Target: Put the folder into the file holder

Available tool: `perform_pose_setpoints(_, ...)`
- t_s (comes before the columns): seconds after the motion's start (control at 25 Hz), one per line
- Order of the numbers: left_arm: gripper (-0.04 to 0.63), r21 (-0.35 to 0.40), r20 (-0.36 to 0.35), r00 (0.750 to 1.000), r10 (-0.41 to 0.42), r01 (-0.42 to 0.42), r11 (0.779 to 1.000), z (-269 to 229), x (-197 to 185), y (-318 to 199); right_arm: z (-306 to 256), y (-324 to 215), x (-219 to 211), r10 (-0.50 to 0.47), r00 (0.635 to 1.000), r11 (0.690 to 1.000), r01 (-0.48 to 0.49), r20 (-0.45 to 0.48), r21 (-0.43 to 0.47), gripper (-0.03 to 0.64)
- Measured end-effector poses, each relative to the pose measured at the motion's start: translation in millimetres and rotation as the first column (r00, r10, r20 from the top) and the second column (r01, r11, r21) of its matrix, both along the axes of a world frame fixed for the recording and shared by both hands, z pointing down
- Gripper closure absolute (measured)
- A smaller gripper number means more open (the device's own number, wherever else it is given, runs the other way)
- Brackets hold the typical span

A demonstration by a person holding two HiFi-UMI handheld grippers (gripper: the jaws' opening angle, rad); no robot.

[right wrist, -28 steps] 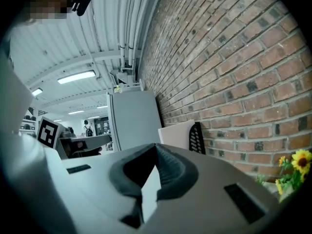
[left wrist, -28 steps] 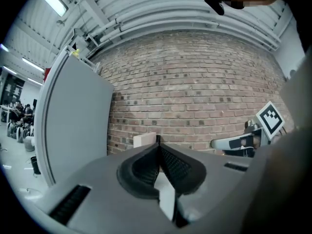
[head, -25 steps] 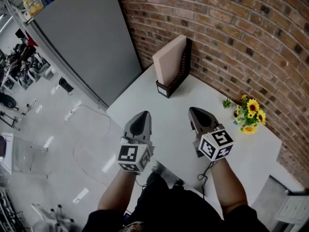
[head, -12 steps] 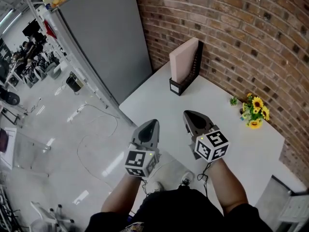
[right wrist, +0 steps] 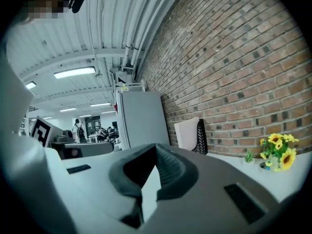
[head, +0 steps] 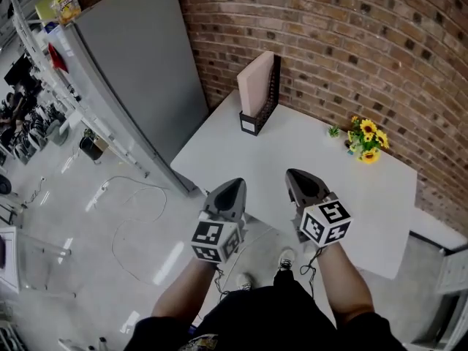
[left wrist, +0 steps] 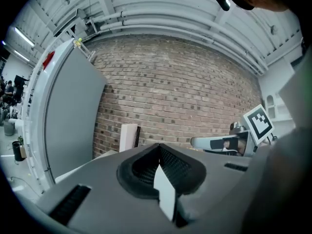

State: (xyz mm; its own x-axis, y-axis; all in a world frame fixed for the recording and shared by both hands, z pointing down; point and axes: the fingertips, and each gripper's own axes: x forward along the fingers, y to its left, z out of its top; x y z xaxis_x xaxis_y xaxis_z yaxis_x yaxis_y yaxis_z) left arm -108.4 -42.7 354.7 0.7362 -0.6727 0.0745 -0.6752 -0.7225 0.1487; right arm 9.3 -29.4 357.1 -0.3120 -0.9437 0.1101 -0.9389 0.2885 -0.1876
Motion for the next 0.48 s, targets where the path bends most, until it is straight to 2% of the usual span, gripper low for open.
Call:
perform_pose_setpoints(0.2, 0.589, 0.003, -0.017, 0.998, 0.066, -0.066, 0.998, -1.1, 8.0, 10.1, -0.7, 20.5, 11.3, 0.079, 0.997, 0.997, -0.079, -0.005, 0.001, 0.614)
perform_pose_setpoints(0.48, 0.589, 0.007, -0.023, 0.994, 0.11, -0.11, 0.994, 0.3, 12.9, 15.9, 1.5, 30.1, 16.3, 0.122, 0.992, 0.992, -0.122, -0.001, 0.004, 0.614)
